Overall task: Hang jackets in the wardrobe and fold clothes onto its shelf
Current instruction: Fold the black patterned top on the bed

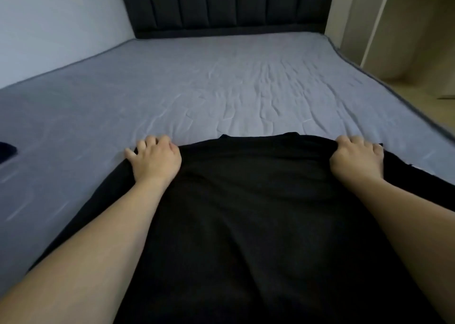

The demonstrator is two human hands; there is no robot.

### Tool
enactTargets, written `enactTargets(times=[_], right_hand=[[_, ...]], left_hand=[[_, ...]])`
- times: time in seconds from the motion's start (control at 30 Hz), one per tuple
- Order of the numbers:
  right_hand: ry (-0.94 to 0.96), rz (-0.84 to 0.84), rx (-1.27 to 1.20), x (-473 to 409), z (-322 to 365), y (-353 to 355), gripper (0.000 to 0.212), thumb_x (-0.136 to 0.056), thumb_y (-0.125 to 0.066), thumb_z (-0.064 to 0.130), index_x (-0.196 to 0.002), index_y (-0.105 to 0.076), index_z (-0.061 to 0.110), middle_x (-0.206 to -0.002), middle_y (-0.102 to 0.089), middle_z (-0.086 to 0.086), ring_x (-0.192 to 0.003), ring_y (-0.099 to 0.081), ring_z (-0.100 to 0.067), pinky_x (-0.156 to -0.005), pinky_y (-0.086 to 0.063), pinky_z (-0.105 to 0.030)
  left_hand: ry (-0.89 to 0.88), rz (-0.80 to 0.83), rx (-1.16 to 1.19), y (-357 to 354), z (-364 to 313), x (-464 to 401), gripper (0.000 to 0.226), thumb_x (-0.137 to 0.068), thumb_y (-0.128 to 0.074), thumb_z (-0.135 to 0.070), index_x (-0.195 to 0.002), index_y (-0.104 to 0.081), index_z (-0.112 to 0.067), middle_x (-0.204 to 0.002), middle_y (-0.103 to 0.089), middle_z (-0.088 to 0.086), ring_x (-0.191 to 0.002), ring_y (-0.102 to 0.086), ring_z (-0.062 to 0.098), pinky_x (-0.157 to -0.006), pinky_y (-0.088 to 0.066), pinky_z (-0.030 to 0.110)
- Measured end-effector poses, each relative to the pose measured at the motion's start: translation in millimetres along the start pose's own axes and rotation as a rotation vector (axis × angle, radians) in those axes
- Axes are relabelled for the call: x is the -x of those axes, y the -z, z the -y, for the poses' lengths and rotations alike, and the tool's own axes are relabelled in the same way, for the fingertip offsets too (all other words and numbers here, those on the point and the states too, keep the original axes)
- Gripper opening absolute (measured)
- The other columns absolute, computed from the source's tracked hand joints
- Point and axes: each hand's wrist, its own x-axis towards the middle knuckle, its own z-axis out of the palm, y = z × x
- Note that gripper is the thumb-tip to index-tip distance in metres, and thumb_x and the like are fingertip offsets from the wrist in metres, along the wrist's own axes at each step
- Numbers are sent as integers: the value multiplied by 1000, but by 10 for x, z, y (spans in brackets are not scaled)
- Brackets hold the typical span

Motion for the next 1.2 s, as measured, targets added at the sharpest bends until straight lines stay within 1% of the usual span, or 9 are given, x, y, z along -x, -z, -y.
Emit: enactTargets(times=[0.13, 0.3, 0.4, 0.6, 0.77, 0.87, 1.0, 1.1, 1.2], right_hand=[[7, -46, -21, -13, 12, 173, 15, -88, -39, 10, -96, -51, 6, -111, -55, -21, -110, -50, -39, -101, -27, -47], [-68, -95, -89, -334, 26, 446, 19, -89, -37, 9, -91, -55, 5, -105, -59, -23, -103, -53, -40, -97, -32, -47], [-174, 40, -46, -318, 107, 193, 27, -90, -37, 10, -107, -57, 3, -116, -58, -23, -112, -51, -39, -101, -30, -45], [386, -325, -481, -161, 229, 21, 52, -92, -36, 51, -130, -49, 19, -133, -47, -7, -126, -40, -24, -107, -21, -40], [607, 158, -266, -148, 395, -124, 64, -88, -21, 73, -143, -36, 42, -148, -36, 13, -138, -30, -10, -114, -9, -37], [543, 250, -189, -239, 398, -125, 50, -95, -23, 63, -143, -30, 50, -153, -29, 13, -143, -19, -10, -116, 0, -46], [441, 370, 69, -212, 546, -24, 49, -98, -16, 59, -146, -16, 52, -159, -16, 9, -147, -6, -15, -112, 10, -58], [404, 426, 413, -151, 759, 246, 49, -100, -16, 53, -149, -13, 46, -159, -20, 5, -147, -12, -24, -110, 12, -62], [469, 406, 724, -142, 1202, 571, 45, -97, -31, 32, -142, -39, 34, -145, -43, -1, -137, -34, -28, -112, 7, -61]], left_hand=[[-91, 92, 43, 145, 47, 21, 31, -99, -25, -32, -108, -53, -22, -128, -52, 5, -128, -37, 28, -107, -5, 68], [-278, -215, -9, 299, 4, -294, 20, -99, -39, -24, -104, -52, -9, -113, -59, 15, -108, -46, 34, -90, -24, 46], [-218, -102, -31, 112, -112, -390, 28, -101, -35, -28, -115, -49, -10, -122, -50, 15, -116, -39, 34, -98, -21, 52], [-210, 9, -58, -253, -101, -413, 33, -100, -26, -34, -118, -49, -19, -130, -44, 14, -126, -35, 33, -110, -3, 64], [-189, -139, 14, -61, -157, -161, 45, -101, -27, -39, -136, -46, -18, -146, -39, 12, -136, -31, 32, -113, 1, 64], [-179, 162, 249, 300, -289, 227, 64, -94, -15, -67, -151, -19, -38, -162, -7, 0, -149, -2, 22, -111, 12, 64], [-586, 437, 109, 534, -18, 1234, 94, -62, 11, -95, -146, 13, -52, -157, 16, -26, -144, 22, 3, -108, 19, 63], [-358, 411, -37, 656, 710, 1373, 106, -54, 10, -101, -146, 17, -50, -159, 17, -18, -147, 17, 11, -113, 12, 60], [62, 427, 81, 829, 1220, 1474, 112, -54, -6, -101, -151, -1, -44, -160, -11, 2, -144, -17, 31, -111, -23, 53]])
